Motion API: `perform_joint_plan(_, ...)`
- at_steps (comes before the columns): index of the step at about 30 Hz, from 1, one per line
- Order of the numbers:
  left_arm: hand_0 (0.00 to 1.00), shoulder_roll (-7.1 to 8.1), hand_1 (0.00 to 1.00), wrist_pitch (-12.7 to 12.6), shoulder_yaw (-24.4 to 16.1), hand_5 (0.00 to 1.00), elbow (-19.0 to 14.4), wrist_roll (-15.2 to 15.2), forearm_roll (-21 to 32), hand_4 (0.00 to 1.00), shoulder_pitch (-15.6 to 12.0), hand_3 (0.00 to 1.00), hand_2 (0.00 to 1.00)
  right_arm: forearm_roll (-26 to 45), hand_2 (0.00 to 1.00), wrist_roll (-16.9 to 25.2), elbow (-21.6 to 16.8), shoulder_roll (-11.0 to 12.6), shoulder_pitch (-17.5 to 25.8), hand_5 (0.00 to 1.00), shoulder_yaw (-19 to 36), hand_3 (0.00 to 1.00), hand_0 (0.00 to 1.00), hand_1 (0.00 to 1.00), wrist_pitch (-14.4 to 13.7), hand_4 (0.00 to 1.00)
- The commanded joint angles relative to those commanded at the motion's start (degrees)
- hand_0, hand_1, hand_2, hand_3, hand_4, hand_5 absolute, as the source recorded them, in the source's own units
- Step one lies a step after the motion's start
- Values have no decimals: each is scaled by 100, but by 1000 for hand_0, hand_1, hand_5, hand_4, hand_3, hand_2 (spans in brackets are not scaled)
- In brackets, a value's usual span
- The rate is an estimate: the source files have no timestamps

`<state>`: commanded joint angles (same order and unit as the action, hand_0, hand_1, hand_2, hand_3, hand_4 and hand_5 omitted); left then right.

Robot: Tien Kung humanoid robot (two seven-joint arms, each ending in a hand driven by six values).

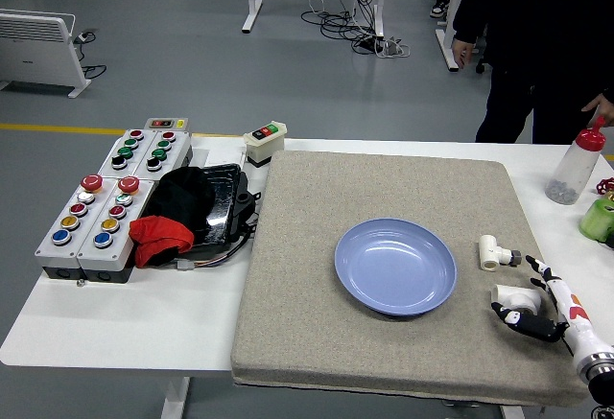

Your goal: Pick pipe place plate twice

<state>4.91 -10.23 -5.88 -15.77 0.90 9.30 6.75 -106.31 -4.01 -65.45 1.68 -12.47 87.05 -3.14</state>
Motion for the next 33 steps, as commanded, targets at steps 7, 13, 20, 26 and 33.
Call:
perform_joint_plan(7, 690, 4, 652, 5, 18, 998, -1, -7, 17, 250, 16, 613, 676, -368, 696, -98, 31, 6, -11, 141, -33, 787, 636, 667, -340, 685)
perform_joint_plan(13, 690, 6, 652, 5, 14, 998, -1, -2, 6, 250, 22, 613, 676, -360, 544, -90, 8, 23, -3, 31, -18, 643, 459, 522, -550, 534)
perform_joint_plan(20, 691, 6, 652, 6, 12, 998, -1, 1, -1, 250, 24, 614, 676, -226, 531, 28, -139, 36, -9, 6, -57, 586, 421, 483, -759, 461)
perform_joint_plan(26, 691, 4, 652, 8, 14, 998, -2, -1, 9, 250, 27, 613, 676, -136, 525, 113, -318, 52, -68, 2, -204, 568, 409, 474, -928, 416)
perform_joint_plan(33, 691, 12, 652, 8, 20, 998, -3, -4, 14, 250, 36, 614, 675, -29, 522, 56, -662, 89, -283, 2, -761, 561, 403, 471, -1061, 402)
